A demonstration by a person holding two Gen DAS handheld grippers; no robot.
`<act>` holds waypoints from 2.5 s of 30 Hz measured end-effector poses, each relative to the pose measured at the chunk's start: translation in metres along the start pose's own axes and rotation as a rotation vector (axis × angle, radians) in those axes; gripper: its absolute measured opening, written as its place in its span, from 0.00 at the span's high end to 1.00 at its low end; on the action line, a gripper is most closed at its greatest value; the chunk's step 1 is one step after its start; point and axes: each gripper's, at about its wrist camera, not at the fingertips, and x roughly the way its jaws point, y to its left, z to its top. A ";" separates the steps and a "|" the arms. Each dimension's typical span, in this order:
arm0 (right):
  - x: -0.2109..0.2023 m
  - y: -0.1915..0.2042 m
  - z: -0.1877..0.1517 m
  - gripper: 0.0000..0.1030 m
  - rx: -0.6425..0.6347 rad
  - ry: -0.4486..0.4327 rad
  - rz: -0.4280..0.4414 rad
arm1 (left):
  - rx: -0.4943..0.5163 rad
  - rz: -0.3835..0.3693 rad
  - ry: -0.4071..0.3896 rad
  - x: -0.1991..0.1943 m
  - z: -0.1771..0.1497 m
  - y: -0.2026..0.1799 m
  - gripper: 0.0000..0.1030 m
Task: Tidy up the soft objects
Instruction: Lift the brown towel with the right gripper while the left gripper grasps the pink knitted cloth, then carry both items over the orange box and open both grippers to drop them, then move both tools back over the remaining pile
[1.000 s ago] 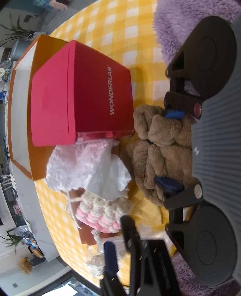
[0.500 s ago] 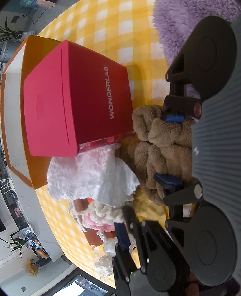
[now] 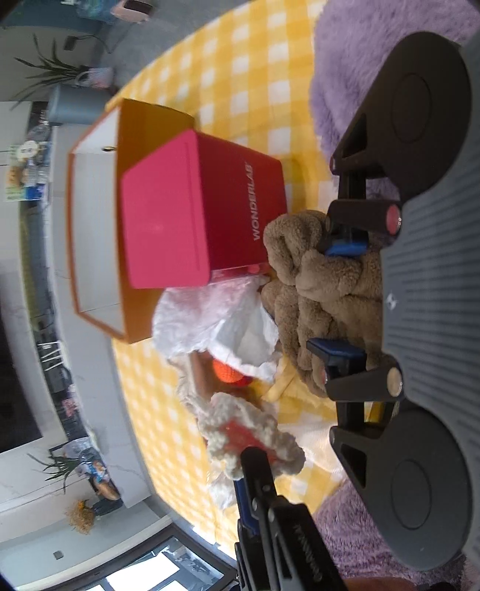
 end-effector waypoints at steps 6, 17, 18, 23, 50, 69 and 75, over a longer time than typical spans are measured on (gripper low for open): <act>-0.041 0.010 0.005 0.58 -0.049 -0.106 -0.027 | -0.037 -0.082 -0.056 -0.024 0.018 -0.001 0.76; -0.089 -0.001 0.063 0.58 -0.109 -0.287 -0.057 | 0.046 -0.072 -0.165 -0.032 0.075 -0.005 0.76; -0.092 -0.004 0.071 0.58 -0.107 -0.302 -0.053 | 0.051 -0.072 -0.172 -0.030 0.079 -0.004 0.76; -0.086 -0.020 0.111 0.58 -0.104 -0.342 -0.066 | 0.048 -0.077 -0.168 -0.004 0.107 0.002 0.76; 0.163 -0.075 0.229 0.54 -0.138 0.091 -0.169 | 0.415 -0.047 0.129 0.211 0.136 -0.021 0.75; 0.062 -0.043 0.209 0.43 -0.159 -0.099 -0.255 | 0.219 -0.096 -0.005 0.102 0.147 0.007 0.59; 0.003 -0.016 0.162 0.41 -0.146 -0.255 -0.250 | 0.168 -0.091 -0.094 0.044 0.124 0.006 0.58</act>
